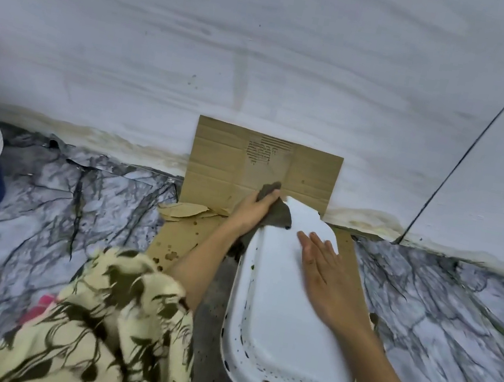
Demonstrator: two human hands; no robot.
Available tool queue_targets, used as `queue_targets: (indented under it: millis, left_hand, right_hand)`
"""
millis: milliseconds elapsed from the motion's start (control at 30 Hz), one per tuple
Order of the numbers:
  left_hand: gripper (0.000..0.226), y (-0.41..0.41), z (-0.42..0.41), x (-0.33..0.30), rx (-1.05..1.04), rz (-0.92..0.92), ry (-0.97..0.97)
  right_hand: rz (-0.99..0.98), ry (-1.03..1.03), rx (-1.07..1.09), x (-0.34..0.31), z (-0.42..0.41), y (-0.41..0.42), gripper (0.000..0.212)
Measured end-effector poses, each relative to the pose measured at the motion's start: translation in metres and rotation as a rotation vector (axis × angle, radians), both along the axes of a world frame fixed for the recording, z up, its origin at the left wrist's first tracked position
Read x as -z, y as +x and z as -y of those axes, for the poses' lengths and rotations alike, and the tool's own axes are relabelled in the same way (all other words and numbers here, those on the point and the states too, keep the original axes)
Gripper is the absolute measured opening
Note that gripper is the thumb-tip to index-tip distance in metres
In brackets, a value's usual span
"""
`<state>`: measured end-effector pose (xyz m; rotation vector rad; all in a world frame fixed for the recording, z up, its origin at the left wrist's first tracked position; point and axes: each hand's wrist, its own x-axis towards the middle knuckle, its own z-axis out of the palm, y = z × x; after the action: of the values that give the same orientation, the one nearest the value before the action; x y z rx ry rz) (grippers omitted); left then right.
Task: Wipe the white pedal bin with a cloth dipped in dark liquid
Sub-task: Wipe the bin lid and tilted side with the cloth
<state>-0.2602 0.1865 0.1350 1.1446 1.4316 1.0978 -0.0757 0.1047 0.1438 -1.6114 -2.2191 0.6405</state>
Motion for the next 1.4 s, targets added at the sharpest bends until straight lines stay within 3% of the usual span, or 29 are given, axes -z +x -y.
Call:
queue_targets:
  millis: [133,267,467,567,667,800,900,967,1133,1267,1400]
  left_hand:
    - [0.020,0.007,0.076,0.014,-0.037,0.153,0.198]
    - [0.053,0.018,0.156,0.032,0.045,0.105,0.222]
    - [0.059,0.000,0.051,0.015,-0.016,0.122,-0.007]
    - [0.047,-0.006,0.002,0.004,-0.023,0.002,-0.055]
    - [0.042,-0.003,0.007,0.006,0.009,-0.115,0.070]
    - [0.044,0.008,0.082,0.021,0.145,-0.091,0.314]
    - [0.042,0.014,0.149,0.033,0.132,-0.167,0.401]
    - [0.045,0.014,0.161,0.033,0.131,-0.116,0.383]
    - [0.033,0.009,0.064,0.013,0.122,-0.107,0.271]
    - [0.037,0.002,-0.022,0.006,0.110,-0.245,0.047]
    - [0.022,0.003,-0.017,0.009,0.062,-0.370,0.158]
  right_hand:
    - [-0.034,0.005,0.034,0.001,-0.002,0.006,0.048]
    - [-0.035,0.000,0.048,0.004,-0.003,0.012,0.047]
    - [0.008,0.002,0.005,0.000,0.000,-0.001,0.048]
    - [-0.006,-0.006,0.011,0.000,0.000,-0.003,0.049]
    - [-0.022,0.000,0.037,0.003,-0.003,0.002,0.048]
    - [-0.029,0.004,0.067,0.008,-0.008,0.014,0.049]
    - [-0.066,0.001,0.072,0.010,-0.007,0.022,0.050]
    - [-0.083,0.005,0.076,0.010,-0.006,0.023,0.050]
    - [-0.056,-0.009,0.072,0.004,-0.005,0.018,0.048]
    - [-0.004,0.018,0.051,0.000,-0.007,0.004,0.048]
    - [0.008,0.041,0.044,0.003,-0.006,0.003,0.047]
